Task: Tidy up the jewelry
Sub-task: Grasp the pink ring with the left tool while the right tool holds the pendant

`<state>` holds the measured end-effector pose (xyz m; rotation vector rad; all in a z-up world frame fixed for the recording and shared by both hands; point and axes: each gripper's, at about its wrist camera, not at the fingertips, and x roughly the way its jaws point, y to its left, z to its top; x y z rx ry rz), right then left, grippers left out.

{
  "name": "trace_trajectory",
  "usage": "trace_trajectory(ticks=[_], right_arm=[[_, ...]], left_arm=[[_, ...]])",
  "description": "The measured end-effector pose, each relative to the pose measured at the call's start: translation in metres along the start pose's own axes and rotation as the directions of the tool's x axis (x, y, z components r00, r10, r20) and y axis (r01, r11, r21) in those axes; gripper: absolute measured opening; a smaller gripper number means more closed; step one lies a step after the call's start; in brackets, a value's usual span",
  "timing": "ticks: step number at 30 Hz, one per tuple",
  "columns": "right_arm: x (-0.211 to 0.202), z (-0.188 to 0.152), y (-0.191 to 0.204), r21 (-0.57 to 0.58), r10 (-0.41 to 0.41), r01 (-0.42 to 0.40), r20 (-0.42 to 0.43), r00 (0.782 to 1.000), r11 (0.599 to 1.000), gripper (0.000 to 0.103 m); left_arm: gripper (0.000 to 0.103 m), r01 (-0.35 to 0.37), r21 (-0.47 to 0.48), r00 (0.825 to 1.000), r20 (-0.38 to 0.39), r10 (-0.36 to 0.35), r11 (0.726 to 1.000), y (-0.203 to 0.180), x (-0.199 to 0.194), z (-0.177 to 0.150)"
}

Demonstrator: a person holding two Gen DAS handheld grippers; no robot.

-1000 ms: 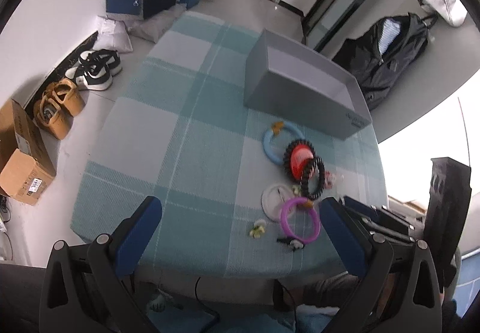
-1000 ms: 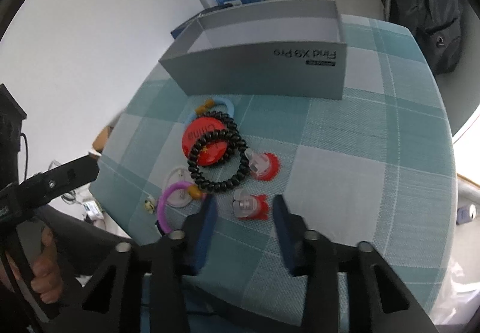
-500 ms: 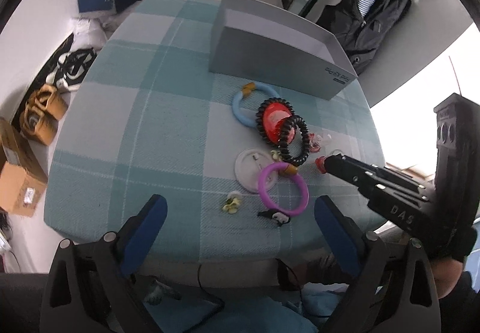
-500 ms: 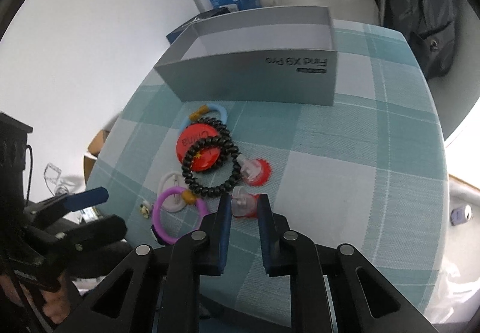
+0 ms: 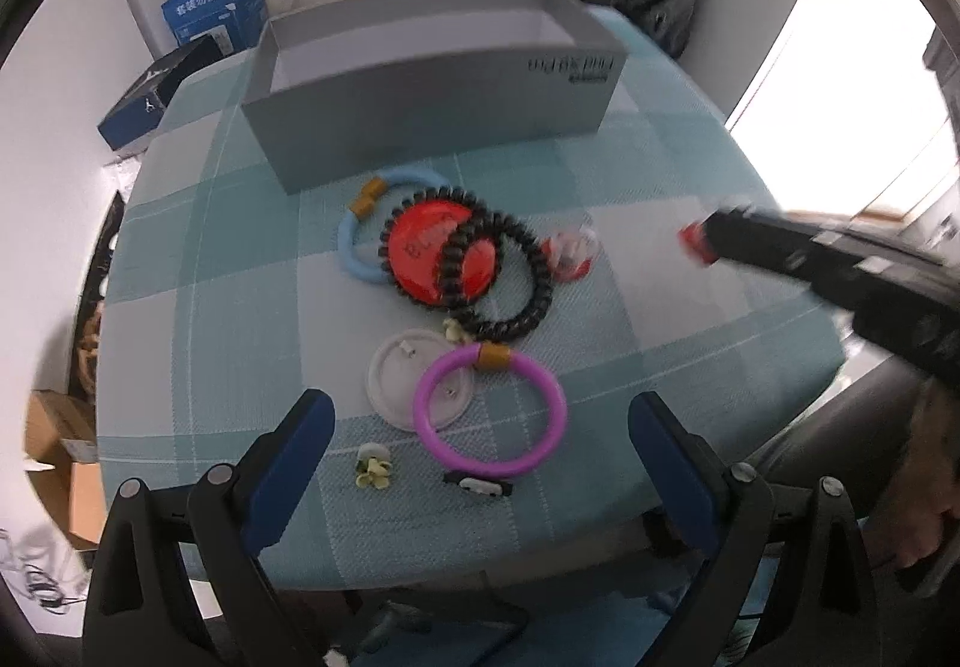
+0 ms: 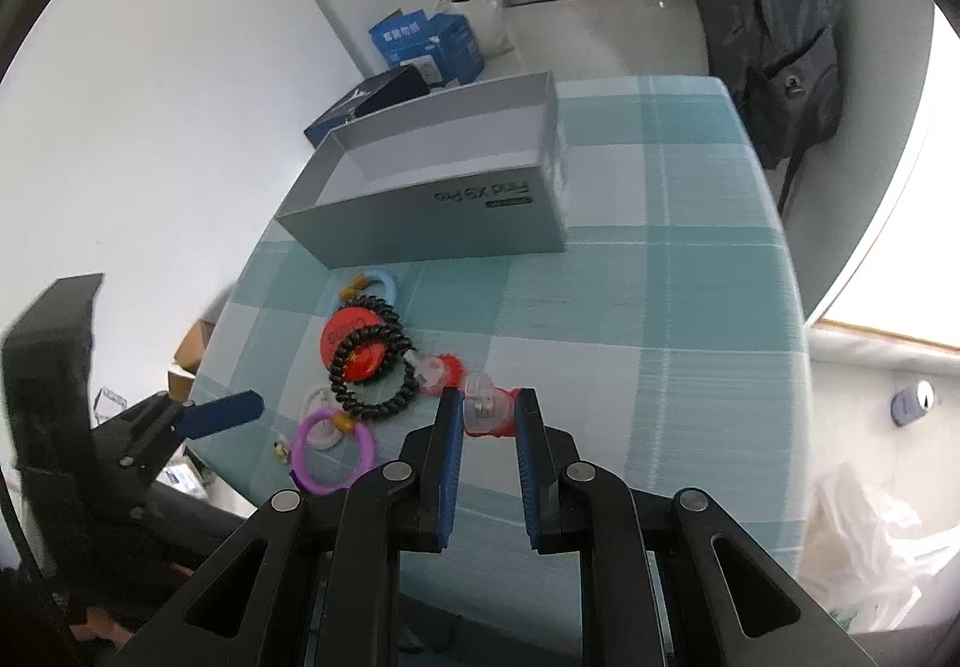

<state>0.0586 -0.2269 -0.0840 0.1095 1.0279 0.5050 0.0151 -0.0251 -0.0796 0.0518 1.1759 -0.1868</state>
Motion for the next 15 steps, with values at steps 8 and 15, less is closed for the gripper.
trace_trajectory(ticks=[8,15], right_arm=[[-0.011,-0.001,-0.001,0.011,0.011,-0.011,0.024,1.000,1.000,0.016],[-0.018,-0.001,-0.004,0.022,0.016,-0.017,0.040,0.999,1.000,0.016]], left_arm=[[0.060,-0.046,0.054,0.998,-0.047,0.049,0.997,0.000,0.003,-0.009],[0.047,0.052,0.016,0.998,-0.048,-0.051,0.999,0.009,-0.004,-0.010]])
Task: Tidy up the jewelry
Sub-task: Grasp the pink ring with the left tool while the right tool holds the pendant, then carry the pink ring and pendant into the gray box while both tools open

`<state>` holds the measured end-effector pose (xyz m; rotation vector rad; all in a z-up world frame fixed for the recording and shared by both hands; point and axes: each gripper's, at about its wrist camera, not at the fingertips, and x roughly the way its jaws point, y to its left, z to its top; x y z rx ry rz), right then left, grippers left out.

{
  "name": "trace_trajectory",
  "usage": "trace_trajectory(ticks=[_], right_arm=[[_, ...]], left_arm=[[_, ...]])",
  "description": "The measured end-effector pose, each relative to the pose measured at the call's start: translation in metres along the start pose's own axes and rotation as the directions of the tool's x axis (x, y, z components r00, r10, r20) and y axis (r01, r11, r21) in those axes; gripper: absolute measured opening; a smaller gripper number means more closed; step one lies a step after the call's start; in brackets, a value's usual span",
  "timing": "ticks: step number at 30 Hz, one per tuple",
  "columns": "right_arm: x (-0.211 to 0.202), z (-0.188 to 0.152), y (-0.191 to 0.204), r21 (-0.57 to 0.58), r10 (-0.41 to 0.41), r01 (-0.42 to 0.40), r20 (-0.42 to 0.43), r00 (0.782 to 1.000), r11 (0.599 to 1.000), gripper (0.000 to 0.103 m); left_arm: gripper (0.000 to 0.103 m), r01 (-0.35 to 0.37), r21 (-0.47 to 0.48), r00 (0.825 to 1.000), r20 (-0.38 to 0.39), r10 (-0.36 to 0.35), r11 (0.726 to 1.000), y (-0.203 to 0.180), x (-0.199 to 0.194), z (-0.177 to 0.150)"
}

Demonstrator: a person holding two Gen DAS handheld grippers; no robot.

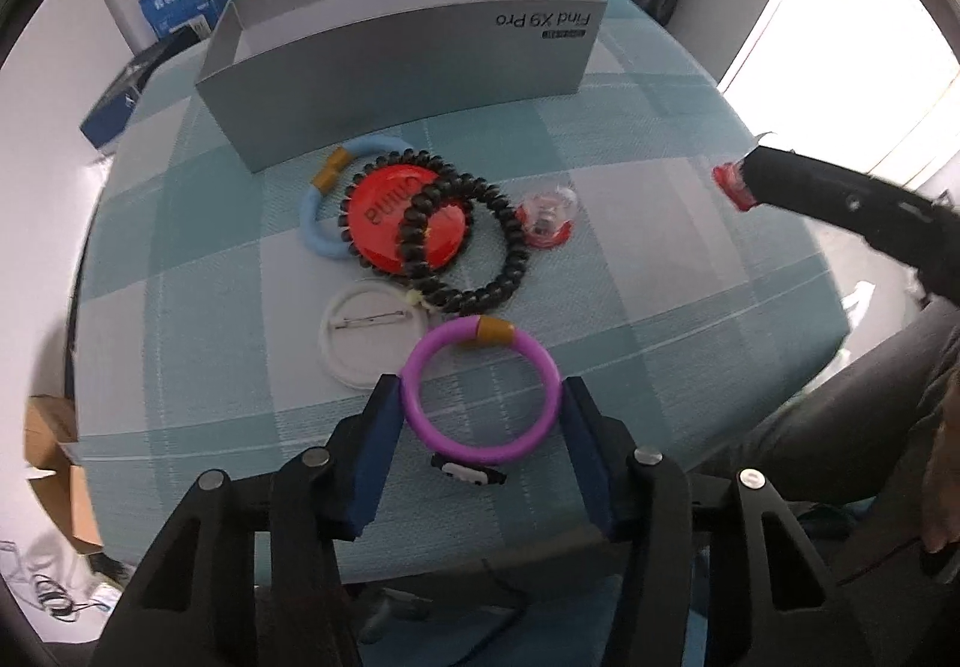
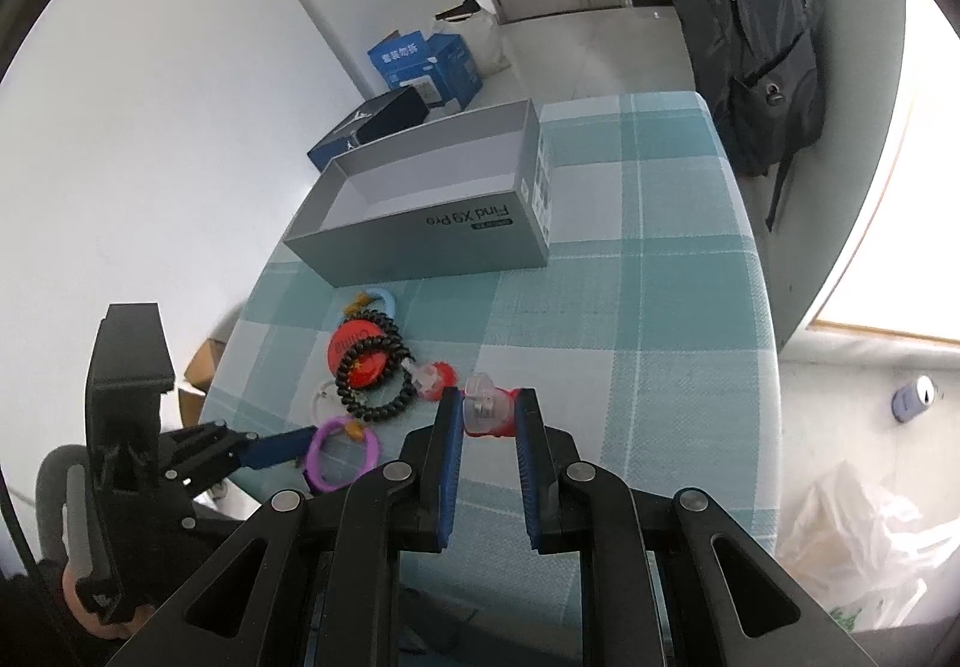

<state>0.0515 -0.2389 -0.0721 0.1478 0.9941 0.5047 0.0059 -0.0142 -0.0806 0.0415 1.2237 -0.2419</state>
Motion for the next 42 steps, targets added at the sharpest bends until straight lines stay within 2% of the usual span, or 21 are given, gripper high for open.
trace_trajectory(ticks=[3,6,10,16,20,24,29,31,36,42], right_arm=[[-0.002,0.000,0.000,0.001,0.007,-0.007,0.006,1.000,1.000,0.016],[-0.005,0.001,0.001,0.002,0.019,-0.019,0.014,1.000,1.000,0.016],[-0.007,0.005,0.003,0.016,0.054,-0.054,0.023,0.998,0.998,0.016],[-0.013,0.026,0.015,0.011,0.094,-0.094,0.034,0.995,0.995,0.016],[-0.018,0.055,0.023,-0.004,0.138,-0.138,0.054,0.989,0.990,0.016],[-0.016,0.092,0.030,-0.012,0.185,-0.185,0.069,0.980,0.983,0.016],[-0.003,0.135,0.037,-0.048,0.207,-0.204,0.067,0.976,0.978,0.016],[0.009,0.148,0.039,-0.055,0.213,-0.210,0.051,0.976,0.976,0.016],[0.043,0.162,0.035,-0.037,0.210,-0.210,-0.007,0.978,0.977,0.016],[0.081,0.162,0.023,-0.018,0.190,-0.192,-0.075,0.979,0.981,0.016]], left_arm=[[0.046,0.036,-0.019,0.999,0.027,-0.035,0.999,0.006,-0.011,0.000],[0.046,0.103,-0.058,0.993,0.064,-0.099,0.993,0.011,-0.026,-0.001],[0.046,0.194,-0.116,0.975,0.128,-0.179,0.974,0.026,-0.049,0.007],[0.046,0.265,-0.171,0.955,0.186,-0.233,0.949,0.042,-0.079,0.035],[0.046,0.246,-0.153,0.952,0.224,-0.209,0.957,0.038,-0.084,0.065],[0.046,0.259,-0.162,0.947,0.239,-0.217,0.952,0.050,-0.082,0.099],[0.046,0.245,-0.159,0.954,0.218,-0.208,0.956,0.065,-0.065,0.136],[0.046,0.259,-0.166,0.954,0.199,-0.224,0.952,0.071,-0.054,0.145],[0.046,0.241,-0.169,0.964,0.158,-0.216,0.956,0.078,-0.033,0.160],[0.046,0.231,-0.173,0.970,0.122,-0.212,0.957,0.081,-0.008,0.165]])
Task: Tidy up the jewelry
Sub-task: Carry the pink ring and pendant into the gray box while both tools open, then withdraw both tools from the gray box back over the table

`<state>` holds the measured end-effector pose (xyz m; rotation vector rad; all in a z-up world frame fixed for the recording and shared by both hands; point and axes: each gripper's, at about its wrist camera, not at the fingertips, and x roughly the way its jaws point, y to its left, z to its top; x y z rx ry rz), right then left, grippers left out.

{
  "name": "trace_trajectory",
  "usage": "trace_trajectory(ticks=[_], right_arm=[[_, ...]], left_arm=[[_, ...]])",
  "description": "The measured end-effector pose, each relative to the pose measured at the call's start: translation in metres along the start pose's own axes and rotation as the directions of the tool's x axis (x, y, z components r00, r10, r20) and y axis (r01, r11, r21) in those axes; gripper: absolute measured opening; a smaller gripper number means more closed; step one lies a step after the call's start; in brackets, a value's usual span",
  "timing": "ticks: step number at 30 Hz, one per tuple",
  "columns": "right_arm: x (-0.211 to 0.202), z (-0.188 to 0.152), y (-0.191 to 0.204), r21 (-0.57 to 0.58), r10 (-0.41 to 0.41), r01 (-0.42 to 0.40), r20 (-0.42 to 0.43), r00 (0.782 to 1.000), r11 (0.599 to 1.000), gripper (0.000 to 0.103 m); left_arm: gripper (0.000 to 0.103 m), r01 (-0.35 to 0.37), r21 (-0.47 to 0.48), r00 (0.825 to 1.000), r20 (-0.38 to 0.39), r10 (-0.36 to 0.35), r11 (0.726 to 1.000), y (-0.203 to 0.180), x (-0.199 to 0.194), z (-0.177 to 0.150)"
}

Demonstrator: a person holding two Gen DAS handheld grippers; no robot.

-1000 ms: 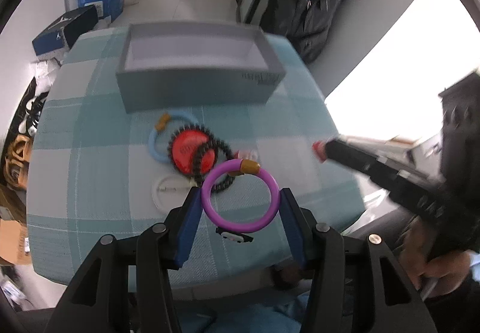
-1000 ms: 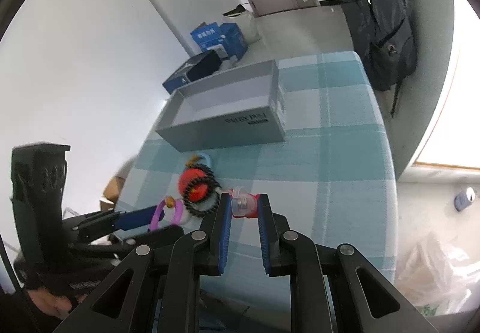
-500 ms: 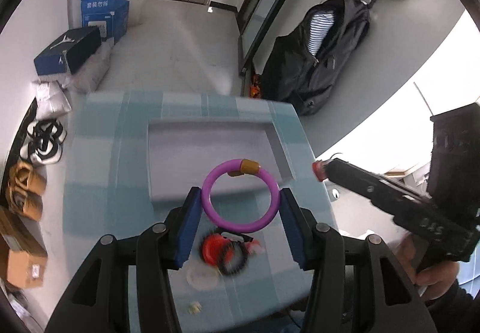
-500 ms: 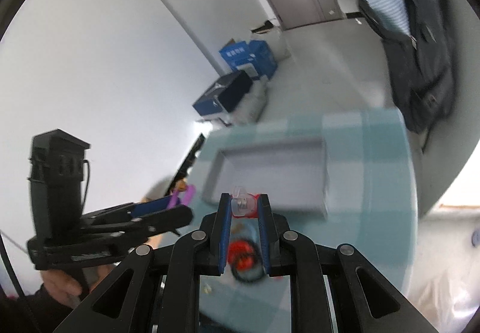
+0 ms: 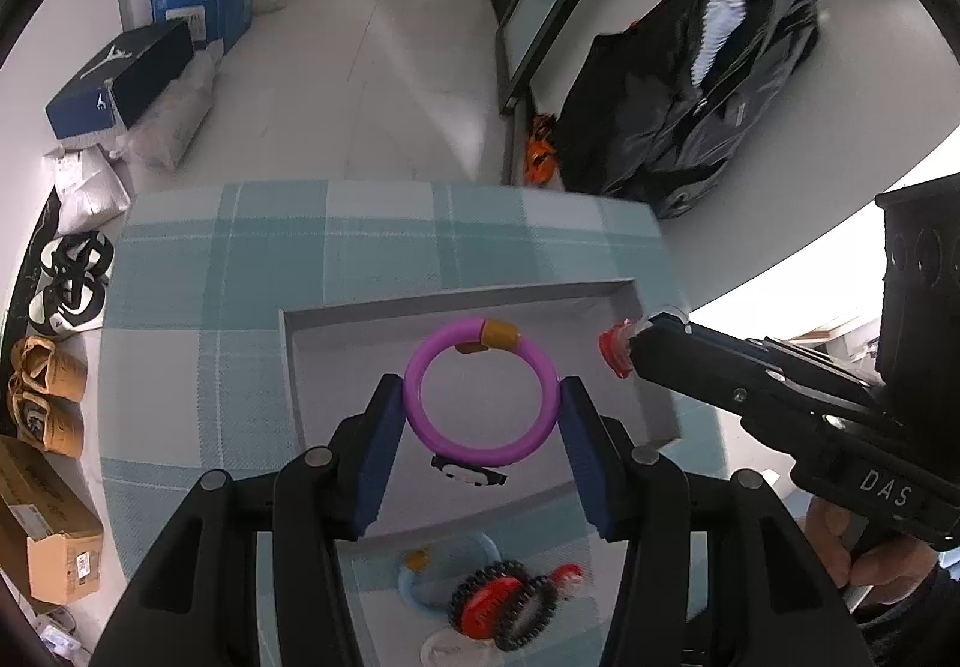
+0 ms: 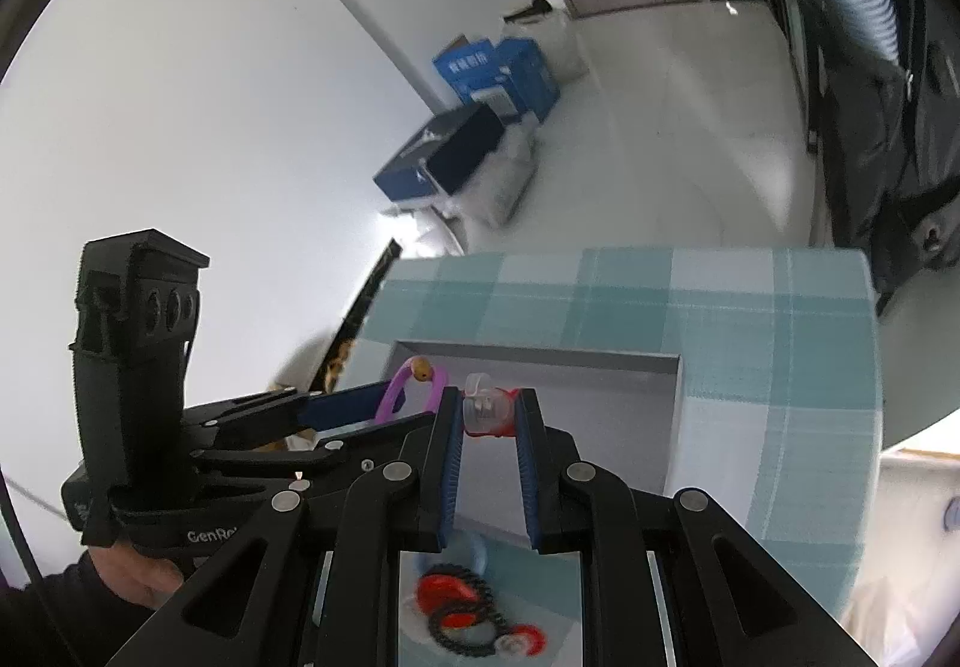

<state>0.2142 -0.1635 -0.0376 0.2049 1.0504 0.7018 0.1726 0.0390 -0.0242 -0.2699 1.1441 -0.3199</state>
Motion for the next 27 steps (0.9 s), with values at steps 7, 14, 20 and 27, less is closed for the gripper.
trace_trajectory(ticks=[7,14,20,27], right_arm=[[0.022,-0.002,-0.016,0.036,-0.022,0.025,-0.058,0.998,0.999,0.016],[0.029,0.001,-0.017,0.049,-0.018,0.021,-0.060,0.998,0.999,0.019],[0.019,0.003,-0.023,0.096,0.002,0.000,-0.018,1.000,0.995,0.057],[-0.013,0.001,-0.022,0.096,-0.014,0.007,0.078,0.997,0.995,0.073]], left_arm=[[0.046,0.015,-0.002,0.999,-0.042,-0.015,1.000,0.005,0.015,0.002],[0.047,0.046,-0.030,0.997,-0.055,-0.048,0.998,0.016,0.023,0.010],[0.056,0.111,-0.085,0.992,-0.056,-0.116,0.990,0.026,0.019,0.017],[0.074,0.087,-0.052,0.996,0.038,-0.085,0.995,0.020,-0.005,0.010]])
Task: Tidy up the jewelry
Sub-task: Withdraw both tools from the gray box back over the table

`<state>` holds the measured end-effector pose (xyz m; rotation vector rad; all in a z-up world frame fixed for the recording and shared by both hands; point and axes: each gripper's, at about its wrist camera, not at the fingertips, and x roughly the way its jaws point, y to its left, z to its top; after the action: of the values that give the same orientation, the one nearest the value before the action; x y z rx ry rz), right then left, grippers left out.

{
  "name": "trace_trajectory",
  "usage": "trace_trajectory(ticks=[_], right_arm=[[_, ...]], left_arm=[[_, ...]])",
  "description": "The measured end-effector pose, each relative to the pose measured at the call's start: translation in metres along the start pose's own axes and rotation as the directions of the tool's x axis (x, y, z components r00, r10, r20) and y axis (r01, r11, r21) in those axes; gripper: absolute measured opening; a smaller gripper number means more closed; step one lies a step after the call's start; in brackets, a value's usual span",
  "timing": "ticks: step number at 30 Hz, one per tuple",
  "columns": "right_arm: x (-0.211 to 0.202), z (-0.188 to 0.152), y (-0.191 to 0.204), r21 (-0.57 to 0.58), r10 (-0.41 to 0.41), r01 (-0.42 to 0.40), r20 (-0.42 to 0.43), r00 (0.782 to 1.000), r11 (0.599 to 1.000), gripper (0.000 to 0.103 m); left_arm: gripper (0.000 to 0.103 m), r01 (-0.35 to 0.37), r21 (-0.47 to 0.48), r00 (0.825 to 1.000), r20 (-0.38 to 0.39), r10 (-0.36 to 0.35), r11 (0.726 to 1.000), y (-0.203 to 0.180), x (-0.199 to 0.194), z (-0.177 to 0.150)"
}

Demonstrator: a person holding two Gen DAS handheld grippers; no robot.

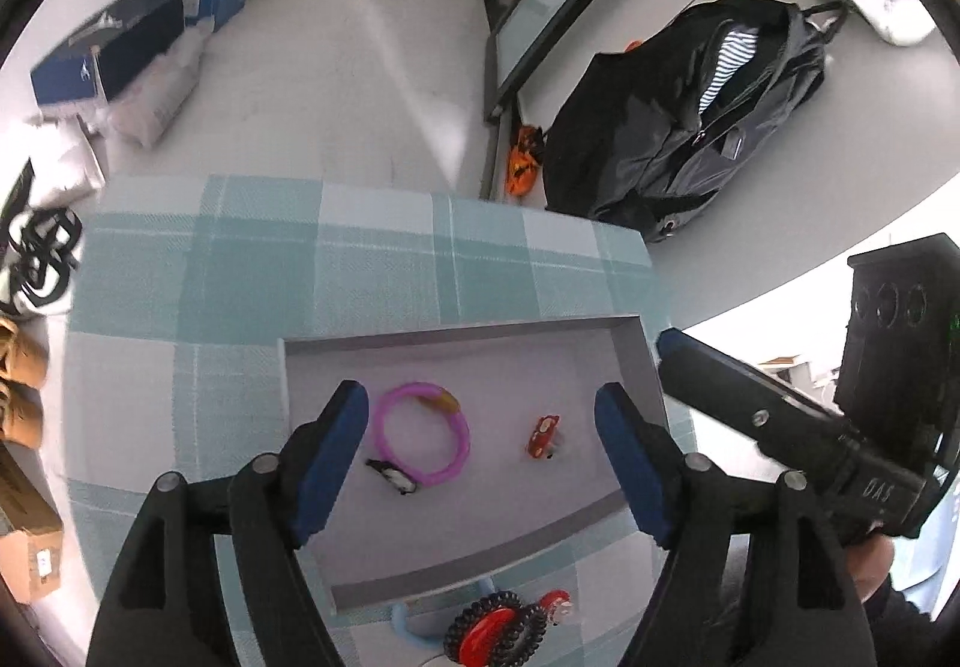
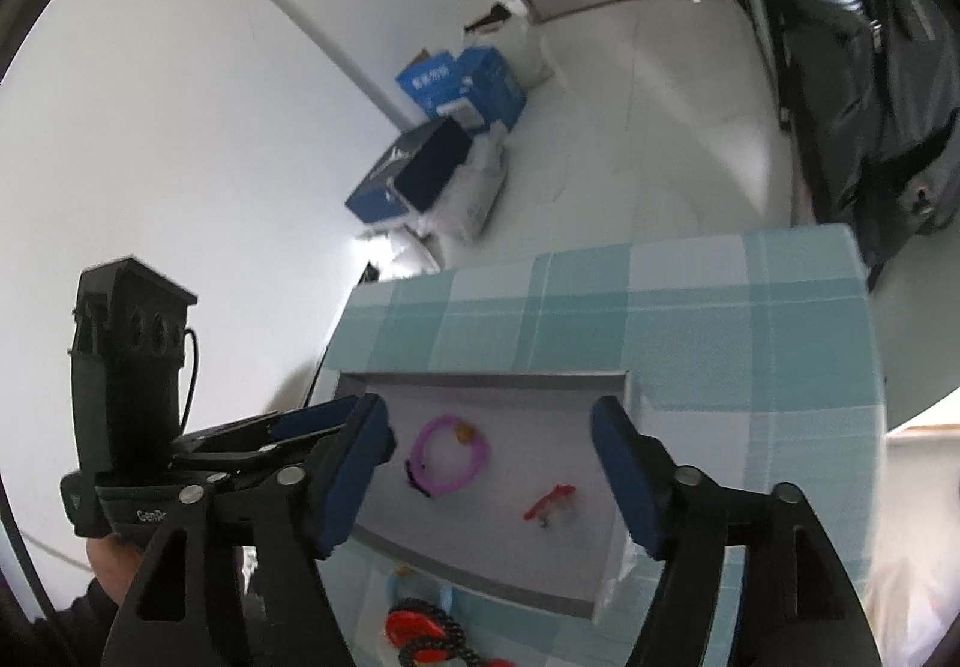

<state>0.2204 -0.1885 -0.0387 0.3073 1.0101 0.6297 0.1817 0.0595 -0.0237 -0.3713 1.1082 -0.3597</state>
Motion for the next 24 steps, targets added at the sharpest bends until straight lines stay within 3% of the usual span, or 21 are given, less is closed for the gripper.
trace_trajectory(ticks=[6,9,13,17,21,24], right_arm=[[-0.016,-0.006,0.009,-0.022,-0.037,0.038,0.050,0.998,0.999,0.086],[-0.024,-0.012,0.015,-0.052,-0.055,0.059,0.080,0.995,0.997,0.094],[-0.040,-0.022,0.025,-0.099,-0.072,0.086,0.145,0.987,0.991,0.100],[-0.051,-0.037,0.031,-0.119,-0.068,0.092,0.193,0.979,0.989,0.103],[-0.058,-0.052,0.036,-0.132,-0.042,0.069,0.195,0.980,0.989,0.103],[-0.060,-0.068,0.043,-0.164,-0.051,0.084,0.197,0.979,0.983,0.103]], left_arm=[[0.074,-0.131,0.023,0.986,0.107,0.128,0.991,-0.010,-0.019,-0.015],[0.075,-0.238,0.039,0.955,0.191,0.226,0.971,-0.020,-0.031,-0.026],[0.084,-0.309,0.050,0.920,0.270,0.285,0.950,-0.027,-0.045,-0.040],[0.085,-0.355,0.055,0.891,0.324,0.319,0.933,-0.030,-0.056,-0.052],[0.085,-0.366,0.022,0.875,0.347,0.336,0.930,-0.027,-0.064,-0.079],[0.085,-0.369,0.003,0.876,0.335,0.347,0.929,-0.026,-0.065,-0.094]])
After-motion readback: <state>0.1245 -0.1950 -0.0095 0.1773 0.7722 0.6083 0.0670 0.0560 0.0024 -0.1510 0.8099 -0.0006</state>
